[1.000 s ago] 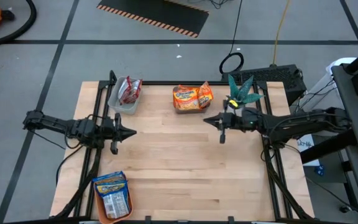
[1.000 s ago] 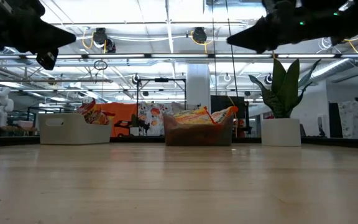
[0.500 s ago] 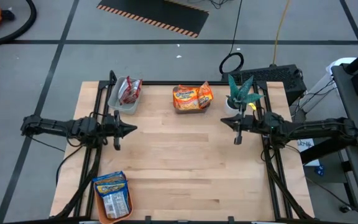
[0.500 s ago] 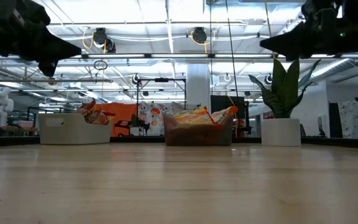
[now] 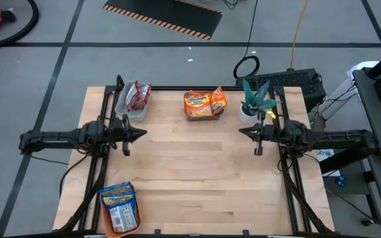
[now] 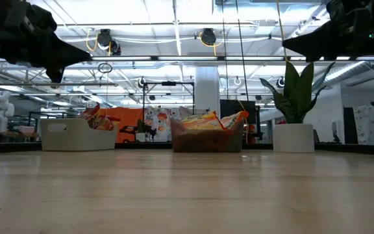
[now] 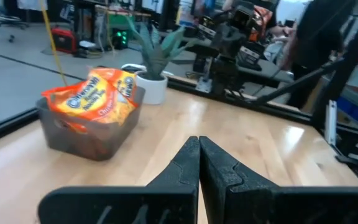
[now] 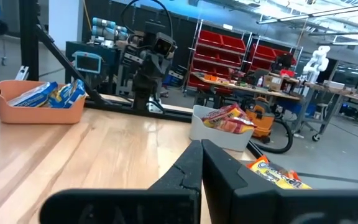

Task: Sort Maruchan noodles
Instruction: Return to Home Position

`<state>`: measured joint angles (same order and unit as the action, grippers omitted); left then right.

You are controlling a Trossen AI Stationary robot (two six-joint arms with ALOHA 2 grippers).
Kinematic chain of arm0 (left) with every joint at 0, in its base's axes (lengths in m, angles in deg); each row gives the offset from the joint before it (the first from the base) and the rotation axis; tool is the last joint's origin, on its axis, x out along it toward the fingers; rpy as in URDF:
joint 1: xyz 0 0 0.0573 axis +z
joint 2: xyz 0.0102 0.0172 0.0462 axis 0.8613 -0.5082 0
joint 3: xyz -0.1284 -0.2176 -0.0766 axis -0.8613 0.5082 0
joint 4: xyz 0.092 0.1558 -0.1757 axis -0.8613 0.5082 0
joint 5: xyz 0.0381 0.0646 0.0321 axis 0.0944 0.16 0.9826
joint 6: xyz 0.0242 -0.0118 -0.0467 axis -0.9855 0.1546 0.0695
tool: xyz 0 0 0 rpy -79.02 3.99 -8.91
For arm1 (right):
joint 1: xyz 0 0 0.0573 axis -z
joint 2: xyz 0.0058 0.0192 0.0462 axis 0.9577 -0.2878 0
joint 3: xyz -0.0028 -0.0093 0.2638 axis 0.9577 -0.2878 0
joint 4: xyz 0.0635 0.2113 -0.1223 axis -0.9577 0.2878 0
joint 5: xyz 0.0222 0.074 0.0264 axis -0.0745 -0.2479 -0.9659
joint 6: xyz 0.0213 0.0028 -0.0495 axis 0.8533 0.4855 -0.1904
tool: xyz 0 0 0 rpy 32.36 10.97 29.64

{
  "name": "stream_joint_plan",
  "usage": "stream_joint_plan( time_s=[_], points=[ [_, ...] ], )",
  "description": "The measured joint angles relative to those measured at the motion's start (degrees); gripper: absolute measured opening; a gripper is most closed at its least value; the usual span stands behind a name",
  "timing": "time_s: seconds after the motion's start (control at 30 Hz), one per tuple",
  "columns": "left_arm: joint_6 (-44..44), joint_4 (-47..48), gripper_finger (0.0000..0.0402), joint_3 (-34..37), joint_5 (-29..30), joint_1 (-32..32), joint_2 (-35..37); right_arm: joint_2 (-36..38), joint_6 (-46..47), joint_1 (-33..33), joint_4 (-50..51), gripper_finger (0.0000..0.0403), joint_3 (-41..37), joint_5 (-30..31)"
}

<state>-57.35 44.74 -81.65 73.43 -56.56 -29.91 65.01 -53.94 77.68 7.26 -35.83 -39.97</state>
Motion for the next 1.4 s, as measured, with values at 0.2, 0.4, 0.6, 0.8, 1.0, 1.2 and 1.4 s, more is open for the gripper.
stream_joint_plan(
  time_s=[0.2, 0.4, 0.6, 0.8, 1.0, 1.2, 1.4],
  points=[
    [0.21, -0.26, 0.0003, 0.00, -2.39, 2.05, 0.00, 8.15, -1.27, 0.11, 8.19, 0.0000, 0.00, 0.99],
    [0.90, -0.26, 0.0003, 0.00, -2.74, 2.33, 0.00, 15.71, -2.05, 0.11, 14.77, 0.0000, 0.00, 3.27],
    [1.04, -0.09, 0.0003, 0.00, -2.38, 2.33, 0.00, 22.94, -1.99, 0.11, 20.04, 0.0000, 0.01, 1.71],
    [1.05, 1.05, 0.0003, 0.00, -0.48, 2.33, -0.01, 22.84, 2.20, 0.13, 16.08, 0.0000, -4.04, -1.49],
    [1.97, 0.88, 0.0003, -0.02, 0.37, 2.33, -0.02, 22.65, 4.40, 0.40, 10.23, 0.0000, -8.15, -2.46],
    [1.38, -0.02, 0.0003, -0.07, -1.38, 2.33, 0.48, 22.79, 0.70, 0.79, 6.96, 0.0000, -7.82, 0.55],
    [0.60, 0.85, 0.0003, -0.07, -1.38, 2.33, 0.48, 22.75, 0.49, 0.79, 8.27, 0.0000, -6.93, 1.64]
  ],
)
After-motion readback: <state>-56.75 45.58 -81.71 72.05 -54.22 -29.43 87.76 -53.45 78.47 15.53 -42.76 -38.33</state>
